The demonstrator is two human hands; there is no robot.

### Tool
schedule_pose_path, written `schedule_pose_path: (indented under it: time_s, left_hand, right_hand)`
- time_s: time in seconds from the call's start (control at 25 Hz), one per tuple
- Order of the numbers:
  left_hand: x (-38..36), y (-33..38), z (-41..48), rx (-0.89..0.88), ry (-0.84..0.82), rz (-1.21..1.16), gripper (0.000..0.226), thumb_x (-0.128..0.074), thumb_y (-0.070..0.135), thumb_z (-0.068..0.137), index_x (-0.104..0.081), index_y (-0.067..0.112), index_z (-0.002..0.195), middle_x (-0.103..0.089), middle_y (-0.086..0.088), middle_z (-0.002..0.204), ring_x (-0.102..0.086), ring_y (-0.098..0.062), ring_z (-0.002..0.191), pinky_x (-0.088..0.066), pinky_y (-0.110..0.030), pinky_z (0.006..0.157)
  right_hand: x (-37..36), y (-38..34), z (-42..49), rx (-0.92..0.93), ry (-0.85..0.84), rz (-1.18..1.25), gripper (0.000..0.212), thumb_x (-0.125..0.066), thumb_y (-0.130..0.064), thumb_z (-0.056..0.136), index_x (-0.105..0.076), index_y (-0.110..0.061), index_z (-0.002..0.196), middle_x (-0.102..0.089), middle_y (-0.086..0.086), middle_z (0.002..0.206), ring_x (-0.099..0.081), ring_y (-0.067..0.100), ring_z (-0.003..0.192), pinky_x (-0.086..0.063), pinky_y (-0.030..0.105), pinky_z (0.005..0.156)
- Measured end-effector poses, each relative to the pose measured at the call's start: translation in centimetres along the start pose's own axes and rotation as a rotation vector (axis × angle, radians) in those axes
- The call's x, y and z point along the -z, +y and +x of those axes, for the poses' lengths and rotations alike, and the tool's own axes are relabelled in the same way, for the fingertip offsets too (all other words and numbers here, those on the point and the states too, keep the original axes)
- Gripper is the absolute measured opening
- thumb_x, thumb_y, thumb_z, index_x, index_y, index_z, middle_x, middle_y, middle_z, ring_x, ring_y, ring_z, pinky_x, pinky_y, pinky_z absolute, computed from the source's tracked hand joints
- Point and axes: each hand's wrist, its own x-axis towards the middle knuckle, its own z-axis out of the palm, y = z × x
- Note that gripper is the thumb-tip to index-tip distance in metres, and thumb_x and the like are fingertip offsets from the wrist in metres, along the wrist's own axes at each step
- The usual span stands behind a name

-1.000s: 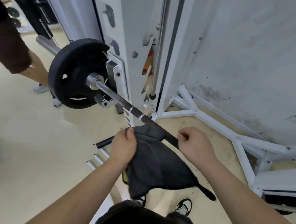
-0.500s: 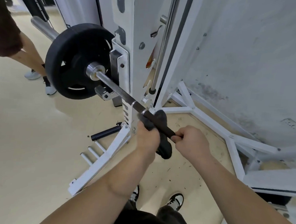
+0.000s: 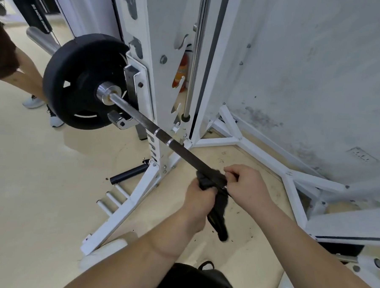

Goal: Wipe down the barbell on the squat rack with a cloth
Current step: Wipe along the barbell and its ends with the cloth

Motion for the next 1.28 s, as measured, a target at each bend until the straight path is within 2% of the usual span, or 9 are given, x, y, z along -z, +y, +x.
schedule_pose_path:
  time_s: [0.16,0.32,0.48,0.6,0.72,0.84,1.0,1.08,1.28]
  left_hand:
    - [0.6,0.8,1.4,0.082,0.207,-0.081,0.029,-0.057,-0.010,0.091,-0.067,0.008,0.111,-0.076,-0.021,0.105,-0.075,-0.035,0.093,-0.063,-0.044,0.086]
    - [-0.6,2.3,0.1,-0.077,0.516,-0.012,0.025,-0.054,0.001,0.093,-0.057,0.025,0.101,-0.070,-0.013,0.095,-0.069,-0.029,0.089,-0.061,-0.040,0.079]
    - [-1.5,1.3,-3.1,-0.123,0.324,0.044,0.022,-0.055,-0.005,0.094,-0.057,0.014,0.106,-0.073,-0.003,0.078,-0.074,-0.019,0.066,-0.058,-0.026,0.054]
    - [1.5,3.3,-1.6,-0.353,0.480,0.160,0.021,-0.061,0.008,0.094,-0.065,0.022,0.109,-0.076,0.007,0.088,-0.075,-0.011,0.086,-0.059,-0.030,0.076]
    - [2.1,4.7,1.3,-0.636,0.425,0.636,0.041,-0.061,0.015,0.095,-0.060,0.025,0.135,-0.064,-0.001,0.122,-0.063,-0.018,0.107,-0.049,-0.032,0.094]
    - [-0.3,3.0,2.8,-0.715,0.413,1.067,0.043,-0.061,0.009,0.092,-0.061,0.014,0.135,-0.058,-0.015,0.117,-0.058,-0.035,0.105,-0.047,-0.041,0.088]
    - [-2.4,-2.0,-0.4,-0.861,0.151,1.131,0.043,-0.061,0.004,0.084,-0.064,0.007,0.127,-0.058,-0.016,0.107,-0.059,-0.037,0.093,-0.053,-0.046,0.082]
    - [-0.7,-1.4,-0.4,-0.915,0.053,1.116,0.042,-0.061,0.003,0.084,-0.064,0.009,0.126,-0.057,-0.013,0.107,-0.059,-0.033,0.094,-0.054,-0.045,0.082]
    - [1.4,3.8,3.5,-0.755,0.492,1.038,0.035,-0.054,0.000,0.091,-0.062,0.003,0.124,-0.060,-0.019,0.111,-0.059,-0.039,0.095,-0.051,-0.046,0.083]
  right_hand:
    - [1.1,1.2,-0.8,0.014,-0.077,-0.023,0.025,-0.054,-0.018,0.093,-0.075,-0.025,0.105,-0.070,-0.008,0.104,-0.064,0.017,0.097,-0.055,0.038,0.087]
    - [1.3,1.7,-0.5,0.095,-0.059,-0.061,0.022,-0.054,-0.016,0.093,-0.074,-0.023,0.096,-0.066,-0.004,0.095,-0.062,0.018,0.085,-0.056,0.040,0.076]
    - [1.9,1.8,0.0,0.107,-0.023,-0.007,0.023,-0.055,-0.015,0.095,-0.075,-0.021,0.104,-0.065,-0.006,0.099,-0.061,0.016,0.092,-0.053,0.036,0.082]
    - [2.4,2.4,0.1,0.032,-0.009,0.116,0.022,-0.057,-0.015,0.096,-0.076,-0.021,0.106,-0.070,-0.008,0.104,-0.063,0.015,0.098,-0.050,0.030,0.086]
    - [2.4,2.9,-0.2,-0.007,-0.009,0.162,0.023,-0.058,-0.014,0.096,-0.077,-0.018,0.109,-0.071,-0.008,0.106,-0.064,0.014,0.100,-0.047,0.026,0.088]
    - [2.3,2.8,-0.4,-0.004,-0.004,0.194,0.022,-0.058,-0.012,0.096,-0.077,-0.018,0.105,-0.069,-0.010,0.101,-0.063,0.013,0.096,-0.048,0.026,0.086]
    - [2.3,2.5,-0.3,-0.002,0.013,0.145,0.021,-0.053,-0.006,0.084,-0.063,-0.017,0.069,-0.062,0.000,0.067,-0.057,0.024,0.067,-0.047,0.037,0.061]
    - [2.4,2.7,-0.6,0.001,0.019,0.127,0.020,-0.053,-0.007,0.084,-0.069,-0.017,0.076,-0.067,0.002,0.074,-0.062,0.025,0.073,-0.054,0.042,0.067]
    - [2.6,3.4,-1.1,-0.001,0.023,0.138,0.023,-0.056,-0.013,0.094,-0.075,-0.020,0.103,-0.070,-0.010,0.099,-0.064,0.010,0.086,-0.057,0.035,0.081]
